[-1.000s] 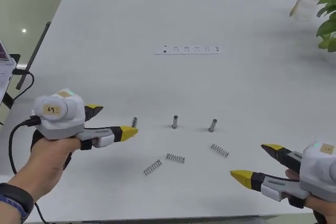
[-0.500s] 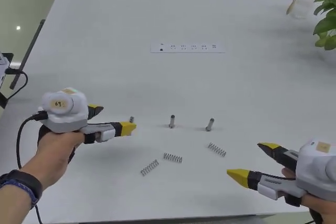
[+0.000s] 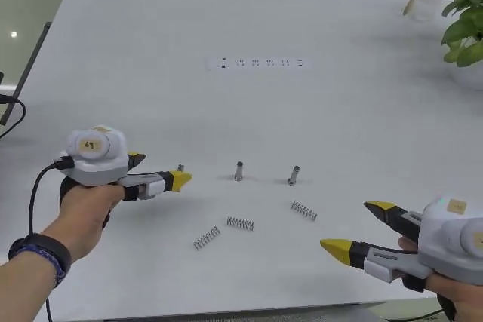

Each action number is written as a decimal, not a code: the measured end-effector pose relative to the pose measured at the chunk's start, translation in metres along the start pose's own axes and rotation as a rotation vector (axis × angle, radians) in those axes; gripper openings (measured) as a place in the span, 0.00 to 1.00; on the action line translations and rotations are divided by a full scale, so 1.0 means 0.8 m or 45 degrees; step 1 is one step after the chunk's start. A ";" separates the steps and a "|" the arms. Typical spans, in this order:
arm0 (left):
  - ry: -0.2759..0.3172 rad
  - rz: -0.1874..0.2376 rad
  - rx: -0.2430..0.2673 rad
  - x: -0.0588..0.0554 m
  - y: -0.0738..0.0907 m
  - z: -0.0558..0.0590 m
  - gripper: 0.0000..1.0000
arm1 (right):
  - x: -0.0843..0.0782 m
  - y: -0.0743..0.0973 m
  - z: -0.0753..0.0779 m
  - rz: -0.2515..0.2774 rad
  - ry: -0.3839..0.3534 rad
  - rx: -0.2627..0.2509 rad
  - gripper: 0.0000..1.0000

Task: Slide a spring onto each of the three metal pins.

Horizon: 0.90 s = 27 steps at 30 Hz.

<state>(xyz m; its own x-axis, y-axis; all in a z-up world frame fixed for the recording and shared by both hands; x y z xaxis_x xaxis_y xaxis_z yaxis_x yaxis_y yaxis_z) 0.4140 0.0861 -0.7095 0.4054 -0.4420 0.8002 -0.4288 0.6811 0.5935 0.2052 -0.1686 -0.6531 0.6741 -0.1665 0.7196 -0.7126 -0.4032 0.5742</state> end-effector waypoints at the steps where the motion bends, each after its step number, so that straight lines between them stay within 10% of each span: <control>1: 0.003 -0.004 -0.001 -0.001 -0.002 0.000 0.66 | 0.000 0.001 0.001 -0.001 -0.003 -0.003 0.70; 27: 0.051 -0.070 0.005 -0.022 -0.045 0.005 0.49 | -0.006 0.003 0.009 -0.009 -0.020 -0.022 0.69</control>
<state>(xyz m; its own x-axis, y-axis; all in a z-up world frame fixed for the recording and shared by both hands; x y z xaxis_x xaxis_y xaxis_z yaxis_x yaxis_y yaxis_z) 0.4190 0.0675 -0.7447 0.4606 -0.4549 0.7621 -0.4079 0.6541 0.6370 0.2017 -0.1754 -0.6577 0.6823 -0.1778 0.7092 -0.7107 -0.3888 0.5863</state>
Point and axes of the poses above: the centre of the closed fingertips' face, and the gripper's own axes: y roughly backward along the fingers, z roughly to its right, x roughly out of its top, the point moved 2 cm from there along y, roughly backward along the fingers, and after that the axes turned 14 degrees about -y, right-handed, at the moved point
